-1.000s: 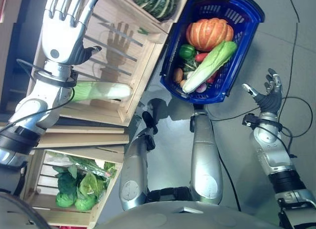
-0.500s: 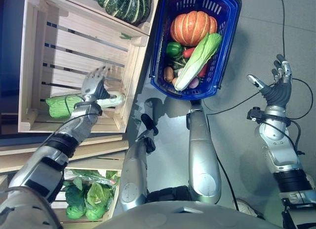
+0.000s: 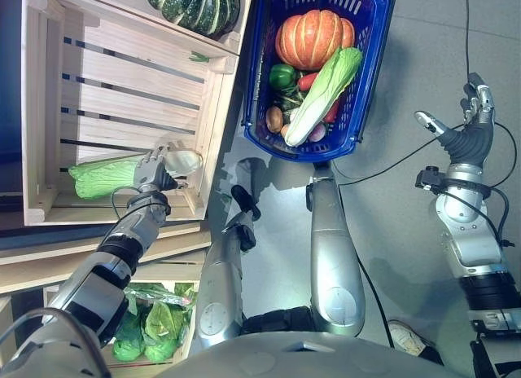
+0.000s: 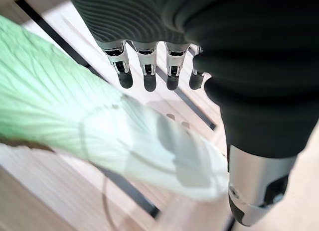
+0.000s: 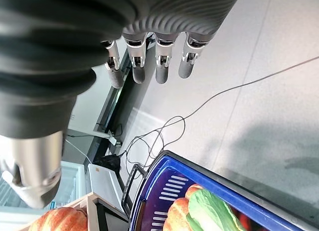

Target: Pick up fruits and vegetables into the basket

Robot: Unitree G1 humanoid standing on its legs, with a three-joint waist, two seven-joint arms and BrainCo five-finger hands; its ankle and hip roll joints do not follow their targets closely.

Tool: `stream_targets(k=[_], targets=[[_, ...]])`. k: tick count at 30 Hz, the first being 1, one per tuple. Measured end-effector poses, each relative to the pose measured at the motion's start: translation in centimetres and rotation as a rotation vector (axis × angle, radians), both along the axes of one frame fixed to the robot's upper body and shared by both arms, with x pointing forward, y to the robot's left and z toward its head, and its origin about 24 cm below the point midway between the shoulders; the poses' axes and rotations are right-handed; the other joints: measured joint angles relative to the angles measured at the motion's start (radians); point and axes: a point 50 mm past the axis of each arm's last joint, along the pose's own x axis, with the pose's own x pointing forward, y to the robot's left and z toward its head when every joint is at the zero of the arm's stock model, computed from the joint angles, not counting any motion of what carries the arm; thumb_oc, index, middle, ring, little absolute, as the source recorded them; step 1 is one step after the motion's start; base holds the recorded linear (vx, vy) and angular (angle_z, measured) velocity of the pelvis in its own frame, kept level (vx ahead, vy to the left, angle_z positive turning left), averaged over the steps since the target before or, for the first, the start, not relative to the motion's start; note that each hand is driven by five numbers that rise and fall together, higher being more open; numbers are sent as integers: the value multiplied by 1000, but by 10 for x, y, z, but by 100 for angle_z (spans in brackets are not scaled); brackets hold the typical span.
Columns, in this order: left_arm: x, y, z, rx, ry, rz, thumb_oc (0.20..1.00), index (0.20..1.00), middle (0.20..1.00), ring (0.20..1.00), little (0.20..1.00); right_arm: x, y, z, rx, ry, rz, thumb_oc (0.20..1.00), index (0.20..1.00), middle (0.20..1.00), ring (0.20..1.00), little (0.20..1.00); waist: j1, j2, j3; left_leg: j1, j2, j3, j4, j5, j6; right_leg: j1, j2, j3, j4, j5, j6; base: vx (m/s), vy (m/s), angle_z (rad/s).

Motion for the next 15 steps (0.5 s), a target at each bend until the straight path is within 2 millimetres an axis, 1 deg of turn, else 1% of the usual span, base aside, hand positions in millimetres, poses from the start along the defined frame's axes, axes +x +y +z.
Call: stream_targets(k=[1,4,5,8,10,11,15], targets=[[1,2,1,27,-5,10,1000,1000,1000,1000,1000,0,0,0,0,0,-1,1000,1000,1000,1000,1000,2,0,0,-2,-1,0,1,2,-1,-2,-1,-1,1,5,-4,-9,41,1],[4,14,16,190,-60,33,1000,1000,1000,1000,1000,-2,0,3,-7,-25,6,1000,1000,1000,1000,1000,2,1,-1,-18,-2,0,6,0,0,-16,0,0,3,7,-7,-52,24,0],[4,14,16,190,-60,33,1000,1000,1000,1000,1000,-2,0,3,-7,-25,6,1000,1000,1000,1000,1000,2,1,-1,-18,-2,0,6,0,0,-16,0,0,3,7,-7,-1,31,2],[12,23,37,326,-109,57,1000,1000,1000,1000,1000,-3,-1,6,-12,-53,3,1000,1000,1000,1000,1000,1,1,-1,-59,-7,2,12,1,3,-59,-2,9,6,7,0,72,62,0],[12,23,39,393,-111,45,1000,1000,1000,1000,1000,-3,0,4,-22,-47,6,1000,1000,1000,1000,1000,1,1,-1,-54,-11,-2,11,-1,2,-60,-2,17,9,8,0,-15,33,-8],[14,24,44,445,-118,47,1000,1000,1000,1000,1000,-4,1,6,-26,-64,8,1000,1000,1000,1000,1000,-2,1,-1,-59,-14,0,11,-4,3,-69,-2,24,9,10,-2,-19,33,-8],[19,22,53,539,-120,40,1000,1000,1000,1000,1000,-4,1,8,-25,-88,5,1000,1000,1000,1000,1000,-1,1,-1,-90,-15,0,15,-4,3,-103,-2,27,17,12,-2,-4,8,-1]])
